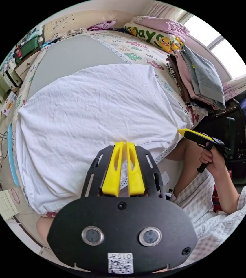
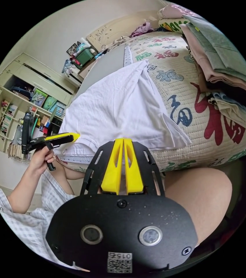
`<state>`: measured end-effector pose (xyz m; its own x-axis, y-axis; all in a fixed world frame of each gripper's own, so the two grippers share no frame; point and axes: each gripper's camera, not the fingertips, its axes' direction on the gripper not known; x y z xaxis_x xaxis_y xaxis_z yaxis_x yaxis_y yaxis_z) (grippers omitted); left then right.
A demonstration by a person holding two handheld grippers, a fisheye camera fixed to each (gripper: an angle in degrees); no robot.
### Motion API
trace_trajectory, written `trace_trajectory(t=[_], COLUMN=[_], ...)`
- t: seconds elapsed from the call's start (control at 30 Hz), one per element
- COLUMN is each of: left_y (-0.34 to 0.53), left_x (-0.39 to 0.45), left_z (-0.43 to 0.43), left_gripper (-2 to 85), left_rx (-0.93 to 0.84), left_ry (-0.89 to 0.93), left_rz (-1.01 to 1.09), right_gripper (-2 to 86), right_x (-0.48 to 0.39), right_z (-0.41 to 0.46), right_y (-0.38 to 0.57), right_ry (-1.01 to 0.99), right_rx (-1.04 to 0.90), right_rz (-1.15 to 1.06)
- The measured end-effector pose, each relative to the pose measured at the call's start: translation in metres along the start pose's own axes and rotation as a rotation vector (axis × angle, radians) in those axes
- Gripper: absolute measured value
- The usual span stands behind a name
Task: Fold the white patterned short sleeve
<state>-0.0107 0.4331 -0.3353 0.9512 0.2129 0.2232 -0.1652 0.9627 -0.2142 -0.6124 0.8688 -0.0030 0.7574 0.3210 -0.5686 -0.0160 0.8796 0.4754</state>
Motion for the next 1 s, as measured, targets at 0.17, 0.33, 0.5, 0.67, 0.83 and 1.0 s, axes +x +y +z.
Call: trace_trajectory(t=[0.17, 0.33, 0.5, 0.67, 0.83, 1.0], left_y=[0.007, 0.019, 0.065, 0.113, 0.129, 0.138], left_x=[0.007, 0.011, -0.027, -0.070, -0.087, -0.101], left_z=[-0.004, -0.010, -0.042, -0.049, -0.044, -0.047], left_gripper=[0.5, 0.1, -0.4, -0.3, 0.2, 0.3], left_rx=[0.020, 0.052, 0.171, 0.109, 0.081, 0.077], left_ry=[-0.032, -0.076, 0.074, -0.026, -0.059, -0.037], left_rz=[-0.030, -0.011, -0.099, -0.217, -0.245, -0.240], right_gripper=[0.1, 3.2, 1.1, -0.4, -0.5, -0.6], right_x=[-0.015, -0.036, -0.065, -0.093, -0.112, -0.125], right_z=[-0.016, -0.033, -0.021, -0.026, -0.036, -0.047], right_y=[-0.004, -0.014, -0.034, -0.042, -0.060, -0.080], right_ry=[-0.013, 0.021, 0.102, 0.188, 0.225, 0.255], right_rx=[0.033, 0.072, -0.029, -0.016, -0.050, -0.103], right_rz=[0.005, 0.008, -0.055, -0.140, -0.143, -0.134])
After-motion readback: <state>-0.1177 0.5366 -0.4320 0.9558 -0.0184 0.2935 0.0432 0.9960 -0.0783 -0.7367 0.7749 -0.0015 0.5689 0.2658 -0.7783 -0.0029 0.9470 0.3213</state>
